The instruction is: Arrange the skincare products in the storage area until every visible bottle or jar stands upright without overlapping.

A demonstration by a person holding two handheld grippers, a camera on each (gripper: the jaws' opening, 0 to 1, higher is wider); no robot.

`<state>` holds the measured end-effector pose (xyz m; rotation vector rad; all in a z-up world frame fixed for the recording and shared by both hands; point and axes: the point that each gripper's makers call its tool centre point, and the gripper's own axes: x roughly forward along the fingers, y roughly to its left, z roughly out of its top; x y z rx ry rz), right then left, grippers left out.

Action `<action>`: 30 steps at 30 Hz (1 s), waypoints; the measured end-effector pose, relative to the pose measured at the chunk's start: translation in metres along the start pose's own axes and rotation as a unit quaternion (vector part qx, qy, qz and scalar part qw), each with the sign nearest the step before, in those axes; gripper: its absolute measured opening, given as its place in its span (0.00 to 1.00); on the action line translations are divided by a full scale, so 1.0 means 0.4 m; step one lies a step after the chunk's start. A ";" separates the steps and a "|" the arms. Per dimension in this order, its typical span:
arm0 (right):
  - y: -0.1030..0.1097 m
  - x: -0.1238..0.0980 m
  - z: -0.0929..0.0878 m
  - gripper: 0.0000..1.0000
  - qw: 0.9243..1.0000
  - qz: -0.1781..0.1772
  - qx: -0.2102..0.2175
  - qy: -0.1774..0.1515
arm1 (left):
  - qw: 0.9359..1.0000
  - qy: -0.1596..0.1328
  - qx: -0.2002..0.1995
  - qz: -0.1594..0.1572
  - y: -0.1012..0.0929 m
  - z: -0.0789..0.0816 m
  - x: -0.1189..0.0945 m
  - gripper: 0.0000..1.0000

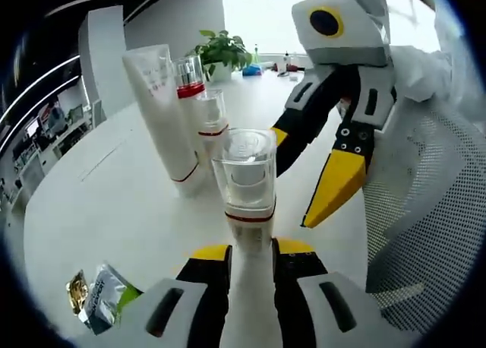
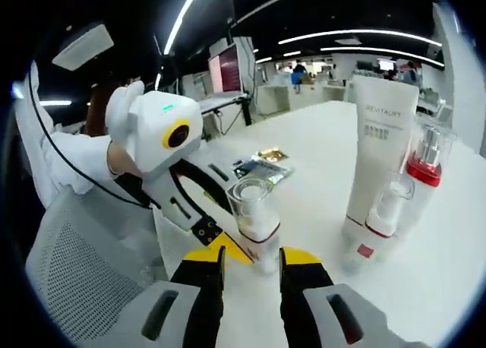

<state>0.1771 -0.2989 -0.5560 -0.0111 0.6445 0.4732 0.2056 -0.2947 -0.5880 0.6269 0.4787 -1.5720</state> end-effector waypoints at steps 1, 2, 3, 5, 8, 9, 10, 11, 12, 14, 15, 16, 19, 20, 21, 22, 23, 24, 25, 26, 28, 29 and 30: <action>-0.002 0.002 -0.004 0.17 1.000 -0.005 -0.008 0.005 | 1.000 0.002 0.001 0.001 0.001 -0.002 0.000 0.21; -0.003 0.003 -0.005 0.15 1.000 -0.007 -0.012 0.007 | 1.000 0.003 0.002 0.002 0.001 -0.004 0.000 0.20; -0.010 0.004 -0.008 0.13 1.000 -0.013 -0.015 0.010 | 1.000 0.005 0.001 0.002 0.001 -0.005 0.000 0.19; -0.019 0.004 -0.012 0.10 0.999 -0.024 -0.024 0.015 | 1.000 0.009 -0.002 0.002 -0.001 -0.006 0.000 0.14; -0.027 0.014 -0.028 0.08 0.998 -0.028 -0.034 0.035 | 1.000 0.010 -0.001 0.003 -0.002 -0.006 0.001 0.10; -0.027 0.016 -0.028 0.07 0.998 -0.028 -0.037 0.037 | 1.000 0.008 0.000 0.003 -0.003 -0.003 0.003 0.10; -0.029 0.020 -0.028 0.07 0.998 -0.030 -0.036 0.038 | 1.000 0.008 -0.002 0.003 -0.003 -0.001 0.005 0.11; -0.030 0.023 -0.028 0.06 0.998 -0.029 -0.036 0.039 | 1.000 0.008 -0.003 0.004 -0.004 0.000 0.008 0.12; -0.030 0.026 -0.028 0.04 0.998 -0.027 -0.036 0.040 | 1.000 0.008 -0.003 0.004 -0.003 0.001 0.009 0.12; -0.030 0.029 -0.027 0.01 0.998 -0.025 -0.036 0.042 | 1.000 0.007 -0.007 0.006 0.000 0.003 0.012 0.12; -0.030 0.031 -0.030 0.00 0.998 -0.024 -0.037 0.046 | 1.000 0.006 -0.010 0.008 0.002 0.005 0.014 0.12; -0.033 0.031 -0.032 0.00 0.998 -0.025 -0.038 0.049 | 1.000 0.005 -0.012 0.008 0.000 0.010 0.017 0.11; -0.054 0.025 -0.031 0.00 0.998 -0.037 -0.030 0.050 | 1.000 0.000 -0.023 0.010 -0.006 0.024 0.022 0.11; -0.063 0.023 -0.029 0.00 0.998 -0.042 -0.024 0.047 | 1.000 -0.001 -0.021 0.011 -0.003 0.024 0.024 0.11; -0.071 0.023 -0.028 0.00 0.998 -0.044 -0.024 0.046 | 1.000 0.000 -0.020 0.011 -0.002 0.025 0.027 0.11; -0.076 0.024 -0.028 0.00 0.998 -0.046 -0.023 0.046 | 1.000 0.002 -0.020 0.013 0.002 0.025 0.030 0.11; -0.080 0.025 -0.027 0.00 0.998 -0.047 -0.023 0.045 | 1.000 0.004 -0.020 0.014 0.005 0.026 0.031 0.11; -0.083 0.028 -0.027 0.00 0.998 -0.048 -0.022 0.045 | 1.000 0.004 -0.020 0.015 0.006 0.026 0.032 0.11; -0.082 0.029 -0.029 0.00 0.998 -0.047 -0.022 0.047 | 1.000 0.004 -0.017 0.015 0.008 0.029 0.035 0.11; -0.082 0.030 -0.034 0.00 0.997 -0.047 -0.025 0.052 | 1.000 0.005 -0.018 0.016 0.011 0.031 0.036 0.11; -0.089 0.027 -0.046 0.00 0.996 -0.053 -0.039 0.067 | 1.000 0.009 -0.016 0.019 0.022 0.028 0.043 0.11; -0.093 0.025 -0.049 0.00 0.995 -0.056 -0.045 0.071 | 1.000 0.012 -0.014 0.020 0.025 0.027 0.045 0.11; -0.100 0.021 -0.052 0.00 0.994 -0.060 -0.049 0.075 | 1.000 0.013 -0.013 0.021 0.026 0.026 0.046 0.11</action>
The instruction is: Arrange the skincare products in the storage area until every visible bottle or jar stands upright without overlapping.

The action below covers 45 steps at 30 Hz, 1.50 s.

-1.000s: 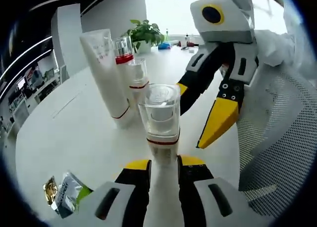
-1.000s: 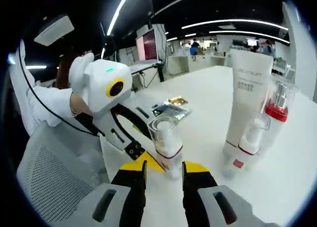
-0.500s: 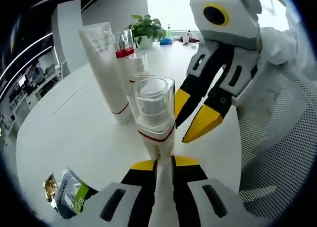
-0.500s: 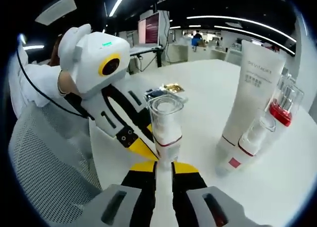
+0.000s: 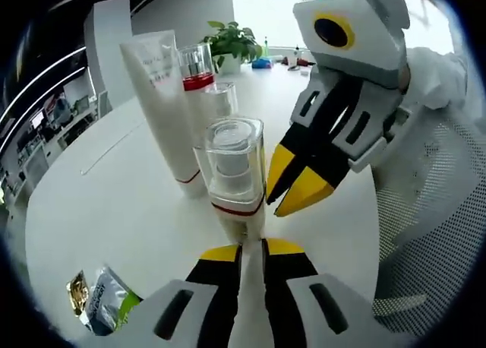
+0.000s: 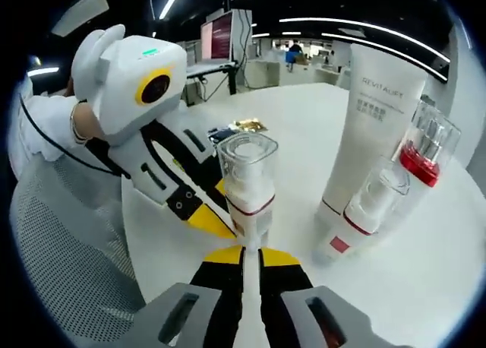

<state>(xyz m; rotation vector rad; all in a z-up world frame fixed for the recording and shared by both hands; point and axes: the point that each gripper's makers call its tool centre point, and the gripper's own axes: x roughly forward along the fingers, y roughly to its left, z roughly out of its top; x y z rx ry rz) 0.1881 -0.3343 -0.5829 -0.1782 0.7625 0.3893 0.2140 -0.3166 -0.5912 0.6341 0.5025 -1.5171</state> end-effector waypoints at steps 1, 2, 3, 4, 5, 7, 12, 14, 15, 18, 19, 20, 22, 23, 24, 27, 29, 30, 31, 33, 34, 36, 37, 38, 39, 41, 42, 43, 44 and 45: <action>-0.006 -0.002 -0.003 0.00 1.000 -0.003 0.002 0.001 | 1.000 0.002 0.002 0.000 0.001 -0.001 0.002 0.11; -0.015 -0.005 -0.007 0.00 1.000 -0.007 0.006 0.001 | 1.000 0.004 0.002 0.000 0.005 -0.004 0.005 0.11; -0.033 -0.011 -0.011 0.00 1.000 -0.012 0.019 0.001 | 1.000 0.005 0.001 -0.001 0.009 -0.005 0.009 0.11; -0.046 -0.015 -0.013 0.00 0.999 -0.019 0.029 -0.001 | 1.000 0.005 0.001 -0.003 0.008 -0.005 0.009 0.11; -0.063 -0.022 -0.018 0.00 0.999 -0.028 0.039 -0.004 | 1.000 0.004 -0.002 -0.004 0.010 -0.002 0.011 0.11; -0.086 -0.029 -0.024 0.00 0.998 -0.037 0.056 -0.006 | 1.000 0.004 -0.002 -0.005 0.015 0.002 0.018 0.12; -0.137 -0.035 -0.038 0.01 0.996 -0.060 0.062 -0.005 | 1.000 0.003 -0.001 -0.002 0.021 0.009 0.032 0.11; -0.147 -0.032 -0.042 0.01 0.996 -0.061 0.062 -0.006 | 1.000 0.003 -0.001 -0.002 0.025 0.012 0.038 0.11; -0.150 -0.029 -0.046 0.02 0.996 -0.062 0.063 -0.004 | 1.000 0.004 -0.003 -0.001 0.029 0.012 0.041 0.11; -0.159 -0.021 -0.053 0.05 0.996 -0.065 0.060 -0.002 | 1.000 0.004 -0.002 -0.001 0.032 0.015 0.047 0.11; -0.163 -0.022 -0.051 0.06 0.996 -0.067 0.060 -0.003 | 1.000 0.004 -0.002 -0.001 0.033 0.017 0.049 0.11; -0.167 -0.022 -0.047 0.06 0.996 -0.070 0.058 -0.006 | 1.000 0.004 -0.002 0.000 0.036 0.018 0.052 0.11; -0.166 -0.022 -0.035 0.05 0.996 -0.069 0.055 -0.017 | 1.000 0.003 -0.001 0.001 0.037 0.023 0.057 0.11; -0.165 -0.021 -0.033 0.05 0.996 -0.069 0.054 -0.018 | 1.000 0.003 0.000 0.000 0.038 0.024 0.058 0.11; -0.164 -0.019 -0.032 0.05 0.996 -0.068 0.054 -0.019 | 1.000 0.002 0.000 0.000 0.040 0.026 0.060 0.11; -0.164 -0.011 -0.033 0.05 0.996 -0.069 0.046 -0.018 | 1.000 0.004 0.010 -0.003 0.043 0.027 0.064 0.11; -0.163 -0.008 -0.037 0.06 0.997 -0.068 0.043 -0.015 | 1.000 0.006 0.013 -0.003 0.045 0.029 0.068 0.11; -0.164 -0.006 -0.040 0.06 0.997 -0.068 0.042 -0.013 | 1.000 0.007 0.016 -0.003 0.047 0.031 0.070 0.11; -0.165 -0.004 -0.042 0.06 0.997 -0.068 0.041 -0.012 | 1.000 0.007 0.018 -0.003 0.048 0.033 0.072 0.11; -0.170 -0.003 -0.046 0.06 0.996 -0.073 0.042 -0.011 | 1.000 0.008 0.023 -0.004 0.050 0.034 0.078 0.11; -0.173 -0.003 -0.046 0.06 0.996 -0.075 0.042 -0.012 | 1.000 0.009 0.023 -0.005 0.051 0.036 0.079 0.11; -0.178 -0.002 -0.045 0.06 0.996 -0.077 0.046 -0.015 | 1.000 0.010 0.028 -0.008 0.052 0.039 0.085 0.11; -0.180 -0.002 -0.045 0.06 0.996 -0.077 0.047 -0.015 | 0.999 0.011 0.030 -0.008 0.053 0.041 0.088 0.11; -0.180 -0.001 -0.045 0.06 0.996 -0.077 0.047 -0.015 | 0.999 0.011 0.031 -0.008 0.054 0.042 0.089 0.11; -0.181 0.000 -0.045 0.05 0.996 -0.077 0.046 -0.014 | 0.999 0.011 0.033 -0.009 0.056 0.045 0.093 0.11; -0.181 0.001 -0.046 0.05 0.996 -0.076 0.046 -0.014 | 0.999 0.011 0.035 -0.010 0.055 0.051 0.098 0.11; -0.182 0.002 -0.047 0.05 0.996 -0.075 0.047 -0.014 | 0.999 0.010 0.037 -0.012 0.054 0.053 0.099 0.10; -0.184 0.002 -0.048 0.05 0.996 -0.075 0.047 -0.014 | 0.999 0.010 0.038 -0.013 0.054 0.056 0.102 0.10; -0.185 0.002 -0.049 0.05 0.996 -0.075 0.047 -0.014 | 0.999 0.010 0.040 -0.013 0.055 0.057 0.104 0.10; -0.185 0.003 -0.048 0.05 0.996 -0.076 0.045 -0.014 | 0.999 0.010 0.043 -0.015 0.054 0.059 0.107 0.10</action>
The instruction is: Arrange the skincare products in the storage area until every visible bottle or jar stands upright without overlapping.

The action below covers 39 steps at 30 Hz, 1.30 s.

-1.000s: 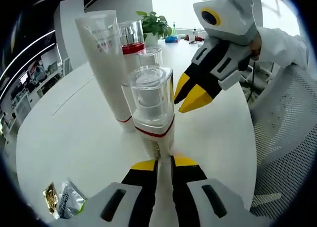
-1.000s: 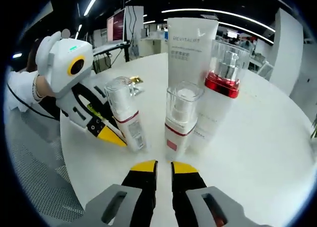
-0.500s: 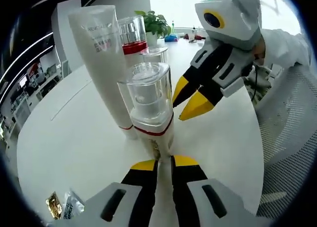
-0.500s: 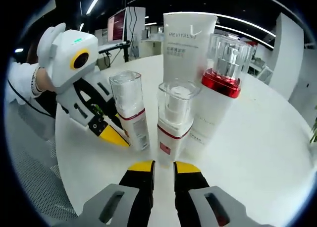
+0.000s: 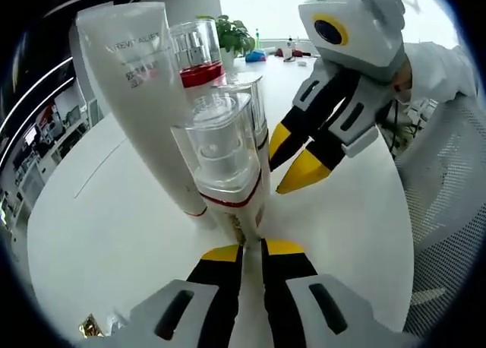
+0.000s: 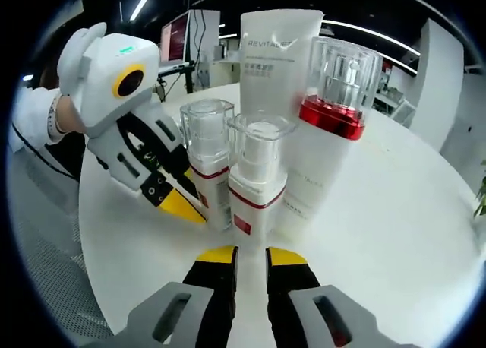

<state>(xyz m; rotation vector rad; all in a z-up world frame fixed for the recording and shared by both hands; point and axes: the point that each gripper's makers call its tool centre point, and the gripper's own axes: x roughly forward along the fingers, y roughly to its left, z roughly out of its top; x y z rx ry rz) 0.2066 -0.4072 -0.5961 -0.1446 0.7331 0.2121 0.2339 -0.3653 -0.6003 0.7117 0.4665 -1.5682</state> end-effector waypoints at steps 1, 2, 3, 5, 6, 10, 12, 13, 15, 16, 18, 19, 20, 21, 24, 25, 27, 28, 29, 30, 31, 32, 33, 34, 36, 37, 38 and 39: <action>-0.001 0.000 0.001 0.05 1.000 -0.001 0.000 -0.001 | 1.000 0.000 0.001 0.000 0.000 0.002 0.001 0.10; 0.000 0.000 0.003 0.05 1.000 -0.001 0.002 -0.003 | 1.000 0.000 0.002 -0.001 0.001 0.003 0.003 0.10; 0.000 0.001 0.004 0.05 1.000 -0.001 0.003 -0.005 | 1.000 -0.001 0.004 -0.003 0.000 0.006 0.004 0.10; -0.001 0.003 0.007 0.05 1.000 -0.004 0.002 -0.007 | 1.000 -0.001 0.008 -0.005 -0.001 0.010 0.006 0.10; 0.003 0.004 0.009 0.04 1.000 -0.002 0.001 -0.007 | 1.000 -0.001 0.009 -0.006 0.000 0.011 0.007 0.10; 0.005 0.006 0.009 0.04 1.000 -0.001 -0.002 -0.005 | 1.000 0.002 0.012 -0.007 0.002 0.012 0.011 0.10; 0.003 0.005 0.008 0.04 1.000 -0.002 0.001 -0.005 | 1.000 0.004 0.013 -0.008 0.006 0.010 0.013 0.10; 0.002 0.004 0.008 0.04 1.000 -0.002 0.003 -0.006 | 1.000 0.004 0.013 -0.009 0.007 0.010 0.014 0.10; -0.002 0.005 0.008 0.04 1.000 -0.004 0.005 -0.006 | 1.000 0.005 0.015 -0.011 0.004 0.010 0.015 0.10; -0.002 0.003 0.007 0.04 1.000 -0.005 0.006 -0.006 | 1.000 0.006 0.015 -0.011 0.005 0.010 0.016 0.10; -0.002 0.004 0.007 0.04 1.000 -0.005 0.007 -0.006 | 1.000 0.007 0.015 -0.012 0.007 0.009 0.019 0.10; -0.003 0.004 0.006 0.04 1.000 -0.006 0.006 -0.005 | 1.000 0.008 0.015 -0.012 0.006 0.009 0.018 0.10; -0.004 0.004 0.005 0.04 1.000 -0.007 0.006 -0.005 | 1.000 0.009 0.016 -0.012 0.005 0.010 0.019 0.10; -0.005 0.005 0.005 0.04 1.000 -0.007 0.007 -0.005 | 1.000 0.009 0.016 -0.012 0.005 0.010 0.020 0.10; -0.006 0.005 0.003 0.04 1.000 -0.007 0.010 -0.004 | 1.000 0.010 0.016 -0.013 0.004 0.010 0.024 0.10; -0.006 0.005 0.003 0.04 1.000 -0.007 0.011 -0.004 | 1.000 0.011 0.014 -0.014 0.003 0.009 0.026 0.10; -0.008 0.004 0.002 0.04 1.000 -0.009 0.010 -0.004 | 1.000 0.011 0.013 -0.014 0.003 0.009 0.030 0.10; -0.009 0.004 0.001 0.04 1.000 -0.009 0.010 -0.004 | 1.000 0.011 0.013 -0.013 0.003 0.010 0.031 0.10; -0.009 0.004 0.001 0.05 1.000 -0.010 0.010 -0.003 | 1.000 0.011 0.014 -0.013 0.003 0.011 0.033 0.10; -0.011 0.003 -0.001 0.05 1.000 -0.011 0.011 -0.003 | 1.000 0.011 0.014 -0.013 0.003 0.012 0.034 0.10; -0.011 0.003 -0.001 0.04 1.000 -0.010 0.012 -0.003 | 1.000 0.012 0.014 -0.013 0.002 0.012 0.036 0.10; -0.011 0.002 -0.002 0.04 1.000 -0.010 0.013 -0.004 | 1.000 0.014 0.014 -0.013 0.002 0.011 0.037 0.10; -0.011 0.002 -0.002 0.04 1.000 -0.010 0.013 -0.003 | 1.000 0.014 0.014 -0.014 0.002 0.009 0.038 0.10; -0.011 0.002 -0.003 0.04 1.000 -0.010 0.013 -0.002 | 1.000 0.015 0.012 -0.014 0.003 0.008 0.039 0.10; -0.013 0.002 -0.005 0.04 1.000 -0.010 0.012 0.000 | 1.000 0.014 0.010 -0.015 0.002 0.008 0.039 0.10; -0.014 0.001 -0.005 0.04 1.000 -0.011 0.012 0.000 | 1.000 0.013 0.010 -0.015 0.000 0.009 0.040 0.10; -0.015 0.001 -0.005 0.05 1.000 -0.012 0.013 0.000 | 1.000 0.013 0.008 -0.016 0.000 0.009 0.041 0.10; -0.017 0.000 -0.005 0.05 1.000 -0.014 0.013 0.000 | 1.000 0.014 0.005 -0.016 0.001 0.007 0.042 0.11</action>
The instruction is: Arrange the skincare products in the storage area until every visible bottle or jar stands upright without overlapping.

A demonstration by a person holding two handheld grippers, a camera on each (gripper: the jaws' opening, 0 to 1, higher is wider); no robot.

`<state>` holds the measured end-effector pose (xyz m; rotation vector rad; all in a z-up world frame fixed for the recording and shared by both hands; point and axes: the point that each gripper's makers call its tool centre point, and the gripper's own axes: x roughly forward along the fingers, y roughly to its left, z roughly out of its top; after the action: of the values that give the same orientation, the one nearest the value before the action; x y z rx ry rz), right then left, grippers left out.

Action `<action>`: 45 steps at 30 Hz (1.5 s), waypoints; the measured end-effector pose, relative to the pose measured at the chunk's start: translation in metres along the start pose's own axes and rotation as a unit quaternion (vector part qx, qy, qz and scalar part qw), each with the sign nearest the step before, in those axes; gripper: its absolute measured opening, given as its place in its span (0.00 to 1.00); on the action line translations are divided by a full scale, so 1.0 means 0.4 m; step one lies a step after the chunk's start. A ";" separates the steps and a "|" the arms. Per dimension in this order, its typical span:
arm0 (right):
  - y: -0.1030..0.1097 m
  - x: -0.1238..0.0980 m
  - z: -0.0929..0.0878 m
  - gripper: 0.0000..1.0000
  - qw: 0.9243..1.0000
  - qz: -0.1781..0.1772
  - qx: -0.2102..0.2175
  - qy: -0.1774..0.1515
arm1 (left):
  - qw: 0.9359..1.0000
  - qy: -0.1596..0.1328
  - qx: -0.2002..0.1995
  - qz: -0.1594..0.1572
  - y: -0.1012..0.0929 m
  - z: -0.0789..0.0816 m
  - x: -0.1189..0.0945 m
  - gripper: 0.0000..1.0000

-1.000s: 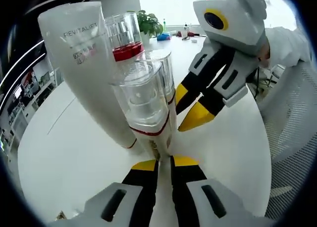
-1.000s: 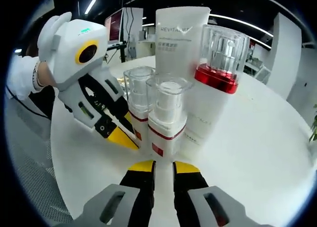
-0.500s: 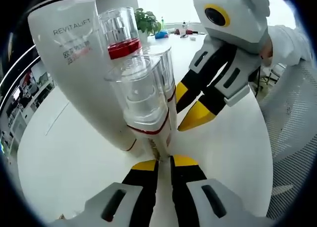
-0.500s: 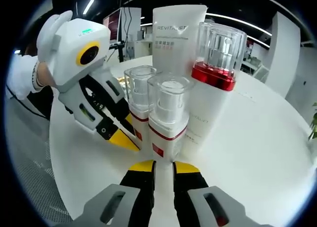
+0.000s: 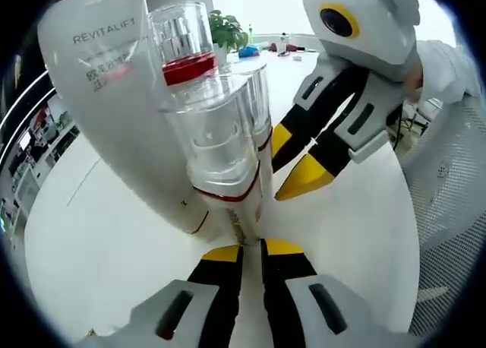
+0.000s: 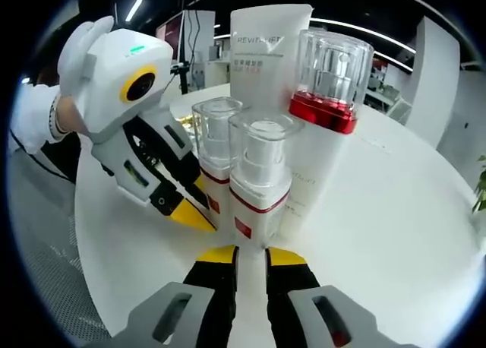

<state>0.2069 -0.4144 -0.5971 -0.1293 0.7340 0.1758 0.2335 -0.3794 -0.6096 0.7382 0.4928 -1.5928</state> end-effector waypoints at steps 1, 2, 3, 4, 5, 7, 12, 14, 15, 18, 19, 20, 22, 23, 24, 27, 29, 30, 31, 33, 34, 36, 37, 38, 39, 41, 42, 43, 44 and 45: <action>-0.001 -0.001 0.000 0.06 1.000 -0.002 0.000 0.000 | 1.000 0.005 -0.004 -0.002 -0.001 -0.006 0.001 0.12; -0.003 -0.002 0.000 0.06 1.000 -0.003 0.001 0.000 | 1.000 0.012 -0.006 -0.004 -0.003 -0.013 0.000 0.14; -0.005 -0.003 0.000 0.06 1.000 -0.005 0.002 -0.001 | 1.000 0.008 -0.003 0.000 -0.003 -0.011 -0.005 0.14; -0.006 -0.005 0.000 0.07 1.000 -0.006 0.003 -0.002 | 1.000 0.013 -0.006 0.004 0.001 -0.015 -0.008 0.14; -0.006 -0.005 0.000 0.07 1.000 -0.007 0.003 -0.002 | 1.000 0.015 -0.007 0.006 0.003 -0.017 -0.014 0.14; -0.008 -0.008 0.003 0.09 1.000 -0.009 0.003 -0.003 | 1.000 0.007 -0.014 0.011 0.005 -0.009 -0.029 0.14; -0.008 -0.019 0.017 0.16 1.000 -0.014 -0.002 -0.014 | 0.999 -0.010 -0.028 0.027 0.016 0.006 -0.067 0.18; -0.010 -0.026 0.023 0.21 1.000 -0.021 -0.002 -0.019 | 0.999 -0.014 -0.029 0.035 0.019 0.013 -0.087 0.21; -0.012 -0.031 0.026 0.24 0.999 -0.024 -0.003 -0.021 | 0.998 -0.019 -0.032 0.040 0.021 0.017 -0.101 0.22; -0.011 -0.042 0.035 0.31 0.999 -0.031 -0.006 -0.029 | 0.997 -0.034 -0.044 0.049 0.030 0.023 -0.129 0.23; -0.010 -0.046 0.038 0.32 0.999 -0.032 -0.007 -0.030 | 0.997 -0.037 -0.049 0.050 0.030 0.024 -0.137 0.23; -0.008 -0.050 0.041 0.34 0.999 -0.033 -0.009 -0.031 | 0.996 -0.041 -0.054 0.051 0.030 0.025 -0.149 0.24; -0.002 -0.060 0.053 0.39 0.998 -0.037 -0.017 -0.040 | 0.996 -0.049 -0.057 0.056 0.024 0.034 -0.170 0.27; -0.001 -0.067 0.064 0.41 0.998 -0.039 -0.018 -0.047 | 0.995 -0.052 -0.059 0.059 0.023 0.038 -0.182 0.28; 0.000 -0.070 0.070 0.43 0.998 -0.039 -0.018 -0.051 | 0.994 -0.059 -0.063 0.064 0.024 0.040 -0.196 0.29; 0.011 -0.085 0.089 0.46 0.997 -0.042 -0.017 -0.061 | 0.992 -0.074 -0.073 0.071 0.036 0.041 -0.231 0.34; 0.018 -0.092 0.089 0.52 0.997 -0.044 -0.019 -0.063 | 0.990 -0.084 -0.082 0.084 0.038 0.046 -0.261 0.37; 0.022 -0.102 0.092 0.54 0.996 -0.048 -0.023 -0.067 | 0.988 -0.089 -0.088 0.088 0.045 0.043 -0.278 0.38; 0.025 -0.109 0.094 0.57 0.996 -0.049 -0.025 -0.069 | 0.987 -0.094 -0.091 0.091 0.048 0.044 -0.290 0.40; 0.033 -0.128 0.104 0.60 0.996 -0.050 -0.028 -0.075 | 0.985 -0.101 -0.101 0.095 0.039 0.052 -0.320 0.43; 0.040 -0.140 0.112 0.61 0.995 -0.047 -0.028 -0.081 | 0.985 -0.104 -0.101 0.095 0.040 0.051 -0.331 0.46; 0.052 -0.159 0.124 0.63 0.995 -0.043 -0.026 -0.088 | 0.984 -0.109 -0.101 0.096 0.033 0.052 -0.355 0.51; 0.058 -0.167 0.130 0.65 0.995 -0.043 -0.027 -0.090 | 0.984 -0.110 -0.102 0.099 0.031 0.053 -0.364 0.54; 0.063 -0.173 0.134 0.67 0.994 -0.042 -0.029 -0.092 | 0.983 -0.113 -0.100 0.102 0.031 0.053 -0.378 0.55; 0.067 -0.178 0.138 0.71 0.994 -0.041 -0.032 -0.094 | 0.983 -0.116 -0.099 0.103 0.030 0.053 -0.386 0.55; 0.079 -0.189 0.147 0.74 0.994 -0.038 -0.036 -0.096 | 0.981 -0.119 -0.106 0.109 0.027 0.053 -0.405 0.56; 0.085 -0.195 0.151 0.75 0.994 -0.036 -0.038 -0.099 | 0.980 -0.122 -0.108 0.112 0.028 0.052 -0.412 0.58; 0.092 -0.201 0.156 0.75 0.994 -0.033 -0.038 -0.101 | 0.979 -0.125 -0.107 0.120 0.031 0.051 -0.421 0.61; 0.098 -0.204 0.159 0.75 0.994 -0.030 -0.037 -0.103 | 0.979 -0.123 -0.107 0.123 0.029 0.048 -0.424 0.63; 0.107 -0.207 0.162 0.77 0.994 -0.024 -0.036 -0.103 | 0.979 -0.117 -0.108 0.124 0.027 0.043 -0.430 0.65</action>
<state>0.1802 -0.3706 -0.4961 -0.1951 0.5184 0.1676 0.2488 -0.2709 -0.4756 0.4224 0.3771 -1.3462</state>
